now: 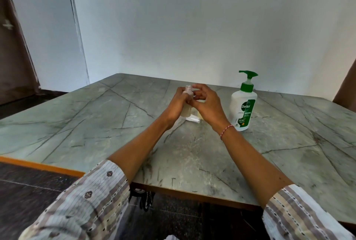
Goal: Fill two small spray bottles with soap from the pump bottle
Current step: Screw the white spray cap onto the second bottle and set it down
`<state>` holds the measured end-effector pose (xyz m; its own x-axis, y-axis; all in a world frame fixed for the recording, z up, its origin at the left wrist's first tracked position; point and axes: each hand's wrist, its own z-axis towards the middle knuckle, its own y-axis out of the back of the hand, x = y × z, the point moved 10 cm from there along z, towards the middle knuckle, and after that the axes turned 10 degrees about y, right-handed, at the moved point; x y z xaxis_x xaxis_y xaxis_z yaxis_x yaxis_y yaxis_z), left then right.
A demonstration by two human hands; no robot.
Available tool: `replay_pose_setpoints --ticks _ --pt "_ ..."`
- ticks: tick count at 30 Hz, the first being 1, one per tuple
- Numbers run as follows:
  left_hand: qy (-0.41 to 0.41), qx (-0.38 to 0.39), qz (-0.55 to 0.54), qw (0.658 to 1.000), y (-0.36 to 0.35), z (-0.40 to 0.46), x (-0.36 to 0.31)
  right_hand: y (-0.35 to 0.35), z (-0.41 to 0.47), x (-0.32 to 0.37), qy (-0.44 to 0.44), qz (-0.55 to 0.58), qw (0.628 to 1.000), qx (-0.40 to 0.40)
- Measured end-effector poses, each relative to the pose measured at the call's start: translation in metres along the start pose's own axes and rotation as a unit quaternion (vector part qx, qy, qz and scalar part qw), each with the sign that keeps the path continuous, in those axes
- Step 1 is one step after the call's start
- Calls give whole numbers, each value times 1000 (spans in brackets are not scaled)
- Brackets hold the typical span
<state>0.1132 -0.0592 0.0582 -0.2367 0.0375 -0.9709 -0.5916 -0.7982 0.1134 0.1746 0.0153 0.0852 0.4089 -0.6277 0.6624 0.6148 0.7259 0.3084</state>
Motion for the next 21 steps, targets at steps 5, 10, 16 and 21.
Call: replay_pose_setpoints --ticks 5,10,16,21 --pt "36 49 13 998 17 -7 12 -19 -3 -6 -29 49 998 37" --pt "39 32 23 998 37 -14 19 -22 2 -22 -28 -55 996 61" --pt "39 14 28 999 46 -13 19 -41 -16 -50 11 -370 904 213" --pt "37 13 18 999 46 -15 17 -34 -13 -44 24 -355 916 187"
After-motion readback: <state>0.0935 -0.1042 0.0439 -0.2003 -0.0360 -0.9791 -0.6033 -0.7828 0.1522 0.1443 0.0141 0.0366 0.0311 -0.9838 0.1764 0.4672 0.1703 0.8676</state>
